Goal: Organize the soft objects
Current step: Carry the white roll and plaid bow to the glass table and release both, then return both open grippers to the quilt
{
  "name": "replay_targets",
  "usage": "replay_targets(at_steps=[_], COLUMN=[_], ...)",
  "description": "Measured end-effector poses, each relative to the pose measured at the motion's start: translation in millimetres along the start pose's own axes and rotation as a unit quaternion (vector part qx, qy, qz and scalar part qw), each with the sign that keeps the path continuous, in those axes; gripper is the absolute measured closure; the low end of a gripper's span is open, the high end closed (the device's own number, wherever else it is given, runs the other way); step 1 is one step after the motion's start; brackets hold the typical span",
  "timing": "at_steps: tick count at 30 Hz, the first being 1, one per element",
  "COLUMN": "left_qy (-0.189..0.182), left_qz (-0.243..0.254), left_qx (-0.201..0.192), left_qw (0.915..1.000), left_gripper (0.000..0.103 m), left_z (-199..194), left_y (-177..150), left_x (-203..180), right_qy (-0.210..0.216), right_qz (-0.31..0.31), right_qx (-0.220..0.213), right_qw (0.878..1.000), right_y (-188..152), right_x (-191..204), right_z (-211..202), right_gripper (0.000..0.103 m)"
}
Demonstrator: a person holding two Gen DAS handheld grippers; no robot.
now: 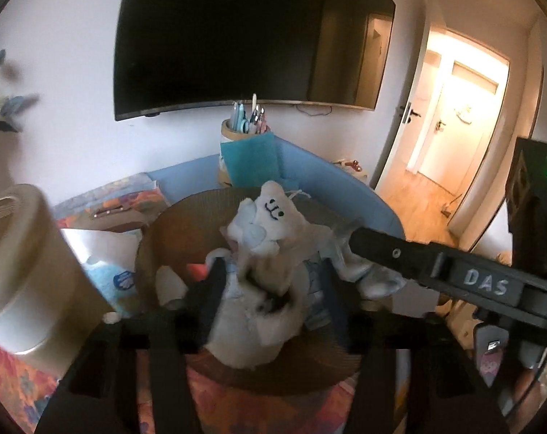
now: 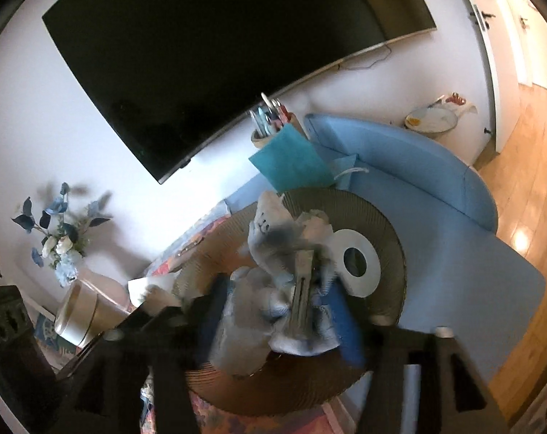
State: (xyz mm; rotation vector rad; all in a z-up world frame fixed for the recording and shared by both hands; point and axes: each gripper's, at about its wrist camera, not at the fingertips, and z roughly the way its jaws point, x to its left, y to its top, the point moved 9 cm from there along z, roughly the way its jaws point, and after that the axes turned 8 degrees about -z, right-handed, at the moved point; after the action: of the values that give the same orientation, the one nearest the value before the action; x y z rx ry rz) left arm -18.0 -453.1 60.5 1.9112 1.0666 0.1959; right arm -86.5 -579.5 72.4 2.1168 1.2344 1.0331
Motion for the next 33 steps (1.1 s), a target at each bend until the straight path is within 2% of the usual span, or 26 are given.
replay_targets(at_steps=[2, 7, 11, 17, 21, 26, 30, 33], left_qy=[0.0, 0.003, -0.011, 0.002, 0.034, 0.119, 0.134, 0.138], left_qz=[0.01, 0.04, 0.04, 0.059, 0.043, -0.007, -0.047, -0.067], left_qx=[-0.006, -0.014, -0.016, -0.034, -0.062, -0.083, -0.075, -0.055], left_qw=[0.9999, 0.9991, 0.999, 0.9977, 0.9966, 0.9894, 0.987, 0.9867], left_gripper=[0.029, 0.028, 0.028, 0.028, 0.023, 0.023, 0.023, 0.023], left_z=[-0.9, -14.9, -33.4, -95.3, -157.7, -230.0, -256.0, -252.0], left_y=[-1.8, -7.1, -9.0, -20.5, -24.5, -30.9, -50.4, -70.8], left_x=[-3.5, -12.8, -15.6, 8.5, 64.1, 161.6, 214.6, 244.3], right_qy=[0.0, 0.007, 0.011, 0.022, 0.032, 0.061, 0.079, 0.092], right_qz=[-0.005, -0.001, 0.002, -0.021, -0.042, -0.061, -0.098, -0.129], right_qx=[-0.002, -0.003, -0.003, 0.0, 0.015, 0.049, 0.077, 0.096], right_qw=[1.0, 1.0, 1.0, 1.0, 0.998, 0.995, 0.989, 0.983], right_y=[0.4, -4.3, -11.4, -32.5, -58.5, -93.9, -124.3, -146.5], right_x=[0.1, -2.1, 4.1, 33.9, 59.9, 105.1, 153.2, 190.5], right_z=[1.4, -4.7, -15.8, -33.6, -34.8, -19.9, -3.7, 10.1], right_gripper=[0.04, 0.04, 0.04, 0.04, 0.04, 0.04, 0.04, 0.04])
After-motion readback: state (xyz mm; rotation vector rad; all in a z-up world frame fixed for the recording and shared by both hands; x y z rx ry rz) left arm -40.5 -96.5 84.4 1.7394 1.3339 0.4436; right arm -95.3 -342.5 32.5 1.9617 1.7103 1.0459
